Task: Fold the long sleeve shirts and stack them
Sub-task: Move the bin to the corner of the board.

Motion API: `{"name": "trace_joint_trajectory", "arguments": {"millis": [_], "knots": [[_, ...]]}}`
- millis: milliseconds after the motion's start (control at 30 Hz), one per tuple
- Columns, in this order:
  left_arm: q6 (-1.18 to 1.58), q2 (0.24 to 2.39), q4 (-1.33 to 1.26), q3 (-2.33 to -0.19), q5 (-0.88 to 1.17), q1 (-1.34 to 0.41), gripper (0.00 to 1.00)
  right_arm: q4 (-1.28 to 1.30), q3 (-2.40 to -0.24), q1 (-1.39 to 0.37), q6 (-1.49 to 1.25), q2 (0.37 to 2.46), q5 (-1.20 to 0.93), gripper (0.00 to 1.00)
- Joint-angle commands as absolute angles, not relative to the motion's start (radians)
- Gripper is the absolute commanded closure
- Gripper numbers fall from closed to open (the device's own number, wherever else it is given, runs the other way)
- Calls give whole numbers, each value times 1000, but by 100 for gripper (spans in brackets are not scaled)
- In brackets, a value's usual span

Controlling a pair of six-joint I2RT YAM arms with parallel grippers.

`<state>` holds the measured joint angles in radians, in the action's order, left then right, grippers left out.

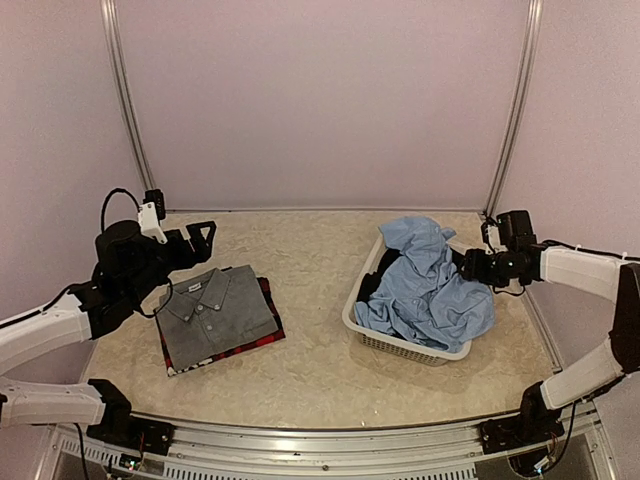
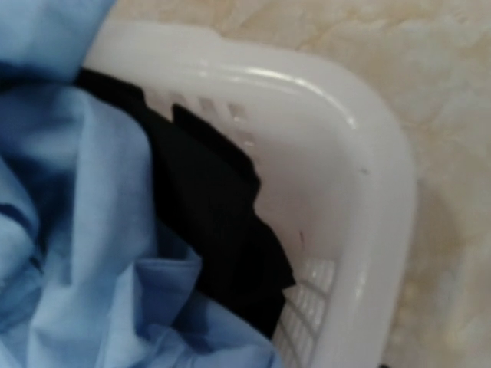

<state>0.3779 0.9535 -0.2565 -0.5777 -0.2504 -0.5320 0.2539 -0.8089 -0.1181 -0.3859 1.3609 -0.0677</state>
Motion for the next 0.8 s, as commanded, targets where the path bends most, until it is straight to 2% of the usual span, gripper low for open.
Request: {"name": "trace_joint_trajectory", "arguments": {"millis": [0,233,500,767], "knots": [[383,970,-293,-581,-232,-543,1,195,-802,-103,-387,1403,-88,37],[393,979,-308,-577,-225,-557,1,159,-848,-101,-373,1495,-10,57],[394,988,-306,-580,-231,-572,1,191,-1044,-11,-298,1685,84,83],[369,993,-307,-576,-257,-576,1,389,-1274,111,-120,1837,202,88]]}}
